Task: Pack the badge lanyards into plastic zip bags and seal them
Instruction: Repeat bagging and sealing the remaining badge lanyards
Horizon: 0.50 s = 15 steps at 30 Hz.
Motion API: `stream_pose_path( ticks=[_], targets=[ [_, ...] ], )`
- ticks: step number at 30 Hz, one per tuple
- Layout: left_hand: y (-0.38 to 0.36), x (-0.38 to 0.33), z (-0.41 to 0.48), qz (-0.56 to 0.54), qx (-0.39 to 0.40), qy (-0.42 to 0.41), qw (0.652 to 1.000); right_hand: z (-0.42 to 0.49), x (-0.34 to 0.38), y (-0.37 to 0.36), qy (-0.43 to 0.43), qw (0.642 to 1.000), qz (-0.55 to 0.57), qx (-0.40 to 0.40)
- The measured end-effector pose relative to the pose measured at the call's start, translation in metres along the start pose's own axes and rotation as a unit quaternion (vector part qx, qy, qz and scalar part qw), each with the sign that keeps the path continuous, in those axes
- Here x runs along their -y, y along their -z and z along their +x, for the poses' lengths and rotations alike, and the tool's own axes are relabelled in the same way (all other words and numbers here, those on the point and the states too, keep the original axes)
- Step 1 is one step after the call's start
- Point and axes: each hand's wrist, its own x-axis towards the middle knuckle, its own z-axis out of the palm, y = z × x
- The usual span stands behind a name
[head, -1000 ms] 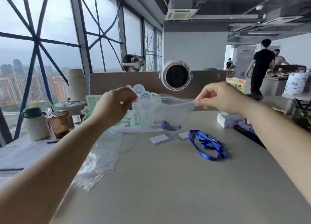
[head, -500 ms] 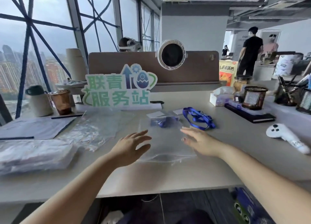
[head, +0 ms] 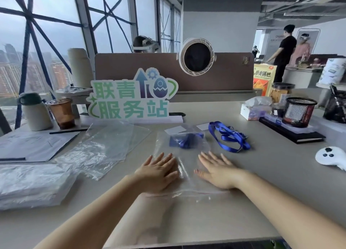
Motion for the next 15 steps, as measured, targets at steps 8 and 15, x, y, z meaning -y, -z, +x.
stream_pose_path(
  ticks=[8, 15],
  targets=[
    [0.007, 0.011, 0.043, -0.020, 0.004, 0.009, 1.000, 0.043, -0.010, 0.009, -0.004, 1.000, -0.009, -0.005],
    [0.023, 0.023, 0.088, -0.039, -0.040, 0.019, 0.998, 0.083, -0.020, 0.034, -0.002, 1.000, 0.010, -0.030]
  ],
)
